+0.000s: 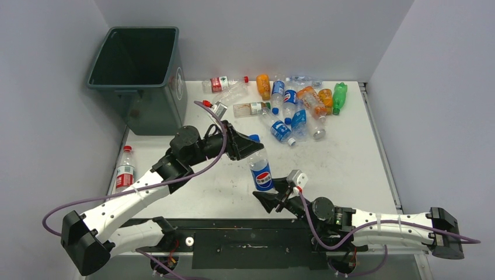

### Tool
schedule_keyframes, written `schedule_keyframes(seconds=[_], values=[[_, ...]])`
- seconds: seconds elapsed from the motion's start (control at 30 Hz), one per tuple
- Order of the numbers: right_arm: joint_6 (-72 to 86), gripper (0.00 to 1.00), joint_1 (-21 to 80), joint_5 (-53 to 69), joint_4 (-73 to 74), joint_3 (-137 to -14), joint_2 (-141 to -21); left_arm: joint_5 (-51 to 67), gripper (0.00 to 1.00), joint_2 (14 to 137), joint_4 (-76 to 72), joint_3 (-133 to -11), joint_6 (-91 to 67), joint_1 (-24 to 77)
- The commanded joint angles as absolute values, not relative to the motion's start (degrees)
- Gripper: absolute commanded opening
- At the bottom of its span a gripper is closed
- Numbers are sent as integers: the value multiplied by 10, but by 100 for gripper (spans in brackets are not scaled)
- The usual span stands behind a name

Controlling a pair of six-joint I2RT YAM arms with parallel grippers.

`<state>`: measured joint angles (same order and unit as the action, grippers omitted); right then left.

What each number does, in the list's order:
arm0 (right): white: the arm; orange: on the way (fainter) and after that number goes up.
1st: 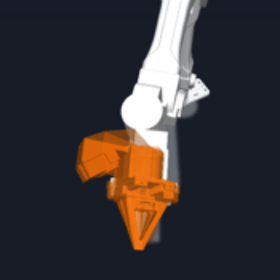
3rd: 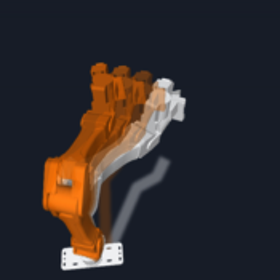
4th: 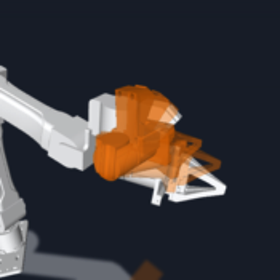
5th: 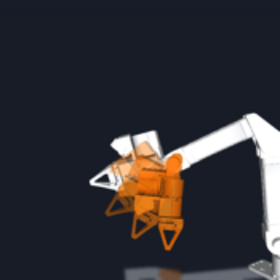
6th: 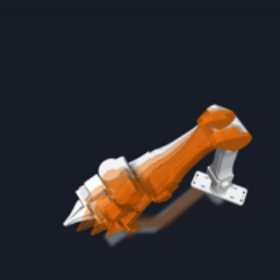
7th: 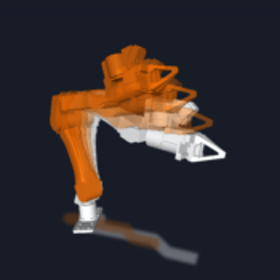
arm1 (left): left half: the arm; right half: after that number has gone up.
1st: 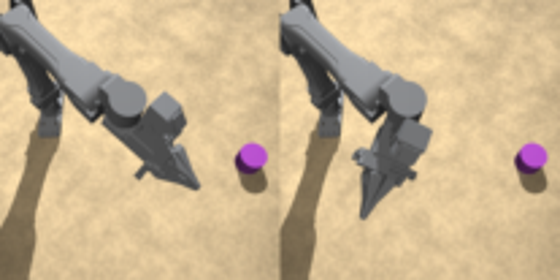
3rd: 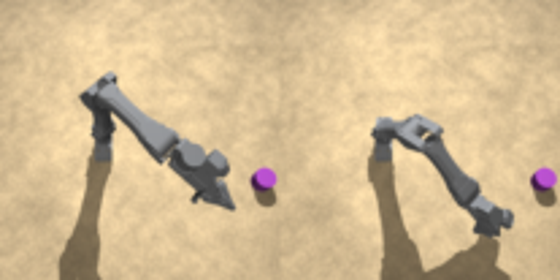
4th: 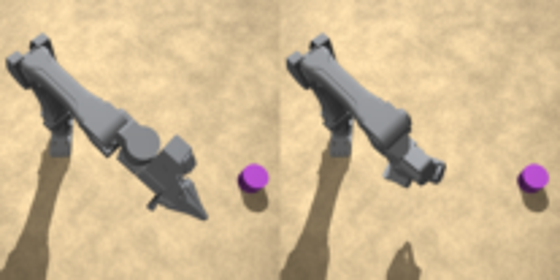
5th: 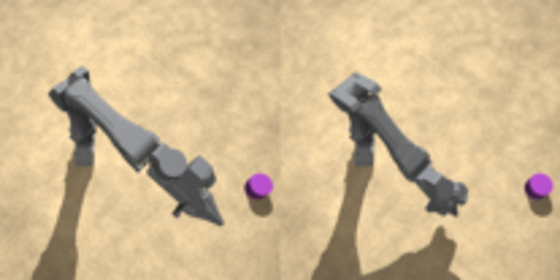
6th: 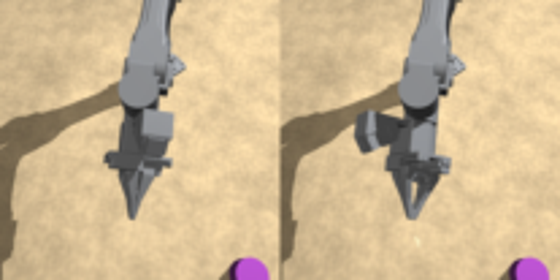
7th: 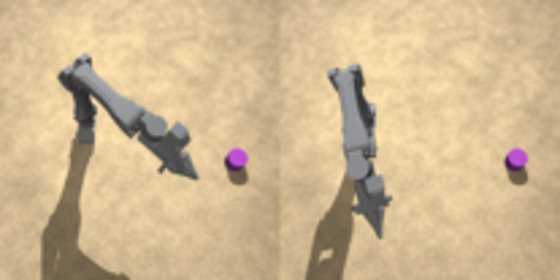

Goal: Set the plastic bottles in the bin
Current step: Place the plastic bottle in the trash bin.

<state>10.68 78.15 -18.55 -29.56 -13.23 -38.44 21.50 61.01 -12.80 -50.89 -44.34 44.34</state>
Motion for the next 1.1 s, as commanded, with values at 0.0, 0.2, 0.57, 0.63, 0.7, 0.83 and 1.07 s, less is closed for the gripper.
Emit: schedule_keyframes(seconds=[0.0, 0.2, 0.57, 0.63, 0.7, 0.83, 1.07], values=[[122, 68, 789, -198, -281, -164, -380, 184, 0, 590, -129, -547, -387, 447], [157, 90, 790, -192, -175, -238, -376, 4, 0, 534, -57, -590, -263, 445], [168, 90, 791, -236, -129, -278, -366, -288, 0, 572, -145, -793, 163, 378], [172, 90, 791, -264, -124, -274, -360, -297, 0, 608, -147, -845, 172, 326], [181, 90, 791, -291, -111, -273, -354, -311, 0, 650, -164, -894, 184, 281], [193, 90, 790, -311, -64, -289, -347, -316, 0, 770, -162, -1021, 147, 173], [192, 90, 790, -312, -5, -301, -330, -311, 100, 944, -269, -1122, 126, 103]])
